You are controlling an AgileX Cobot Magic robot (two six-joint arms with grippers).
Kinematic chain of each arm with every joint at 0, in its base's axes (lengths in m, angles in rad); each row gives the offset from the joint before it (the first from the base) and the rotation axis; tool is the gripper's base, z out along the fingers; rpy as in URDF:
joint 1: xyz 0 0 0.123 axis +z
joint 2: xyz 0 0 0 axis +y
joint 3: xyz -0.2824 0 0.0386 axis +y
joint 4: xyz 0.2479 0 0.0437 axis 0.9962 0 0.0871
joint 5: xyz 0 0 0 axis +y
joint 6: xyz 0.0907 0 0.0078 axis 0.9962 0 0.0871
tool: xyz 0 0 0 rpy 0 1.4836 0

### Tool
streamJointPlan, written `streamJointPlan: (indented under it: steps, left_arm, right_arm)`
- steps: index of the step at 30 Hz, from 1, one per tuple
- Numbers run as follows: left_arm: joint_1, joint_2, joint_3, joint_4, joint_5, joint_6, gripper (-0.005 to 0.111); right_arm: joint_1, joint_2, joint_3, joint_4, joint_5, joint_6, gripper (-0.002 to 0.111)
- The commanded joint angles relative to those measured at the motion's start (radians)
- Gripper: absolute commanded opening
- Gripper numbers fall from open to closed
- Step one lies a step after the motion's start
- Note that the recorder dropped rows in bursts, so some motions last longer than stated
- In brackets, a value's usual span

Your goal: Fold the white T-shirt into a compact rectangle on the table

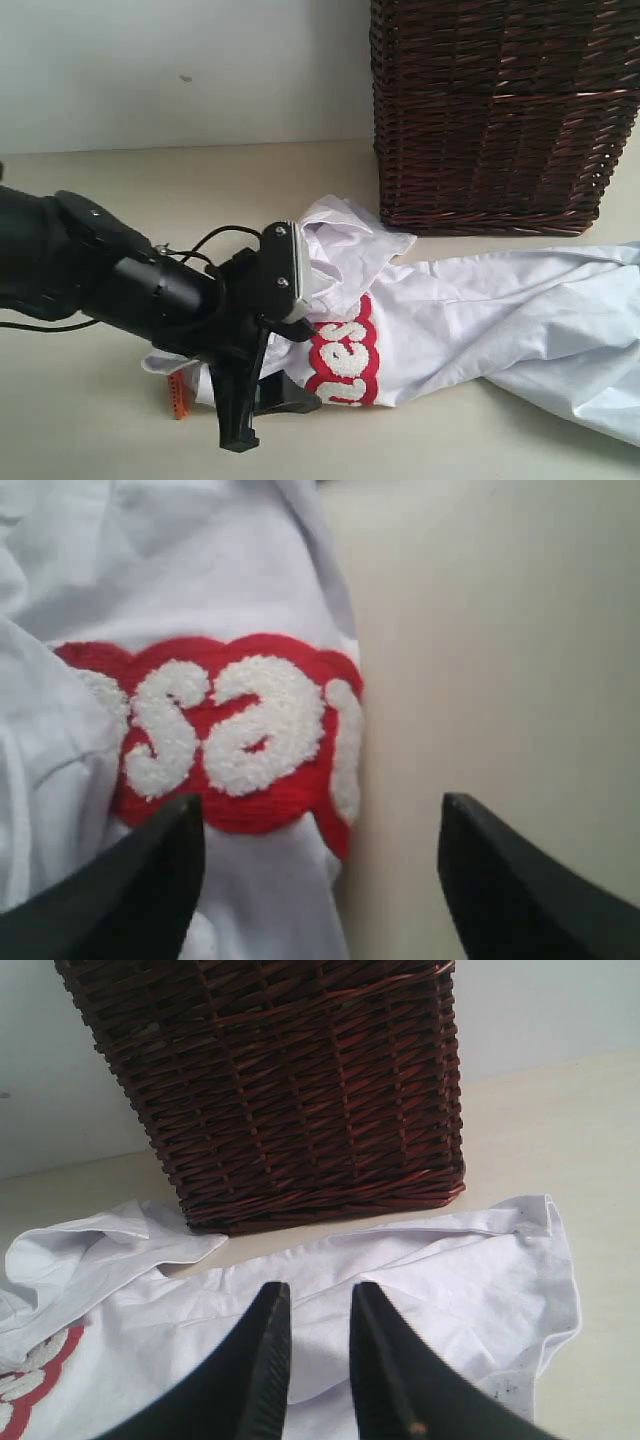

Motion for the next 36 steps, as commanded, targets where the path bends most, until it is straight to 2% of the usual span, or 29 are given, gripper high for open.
streamJointPlan:
  steps: [1,4,6,8,9,12,15,16,19,23,28,31,36]
  left_arm:
    - [-0.009,0.104,-0.048,0.048,-0.016,0.004,0.064]
    - [-0.009,0.152,-0.050,0.050,-0.080,0.004,0.048]
    - [-0.009,0.158,-0.050,0.051,-0.102,0.004,0.031]
    - [-0.009,0.144,-0.050,0.051,-0.107,-0.013,0.007]
    - [-0.006,0.131,-0.050,0.052,-0.109,-0.020,0.000]
    - [0.002,0.050,-0.050,0.106,-0.071,-0.091,0.000]
    - [0.035,-0.043,-0.050,0.228,0.107,-0.171,0.000]
    - [0.052,-0.071,-0.050,0.273,0.212,-0.191,0.000]
    - [0.112,-0.082,-0.050,0.325,0.395,-0.194,0.000]
    - [0.184,-0.024,-0.067,0.314,0.372,-0.187,0.000]
    - [0.281,0.064,-0.184,0.200,0.365,-0.185,0.000]
    - [0.311,0.093,-0.280,0.095,0.340,-0.185,0.000]
    - [0.306,0.187,-0.408,-0.054,0.263,-0.185,0.000]
  right_arm:
    - [0.001,0.002,0.005,0.001,0.001,-0.001,0.023]
    - [0.001,0.002,0.005,0.001,0.001,-0.001,0.023]
    - [0.001,0.002,0.005,0.001,0.001,-0.001,0.023]
    - [0.001,0.002,0.005,0.001,0.001,-0.001,0.023]
    - [0.001,0.002,0.005,0.001,0.001,-0.001,0.023]
    - [0.001,0.002,0.005,0.001,0.001,-0.001,0.023]
    - [0.001,0.002,0.005,0.001,0.001,-0.001,0.023]
    - [0.001,0.002,0.005,0.001,0.001,-0.001,0.023]
    - [0.001,0.002,0.005,0.001,0.001,-0.001,0.023]
    - [0.001,0.002,0.005,0.001,0.001,-0.001,0.023]
    - [0.001,0.002,0.005,0.001,0.001,-0.001,0.023]
    - [0.001,0.002,0.005,0.001,0.001,-0.001,0.023]
    - [0.001,0.002,0.005,0.001,0.001,-0.001,0.023]
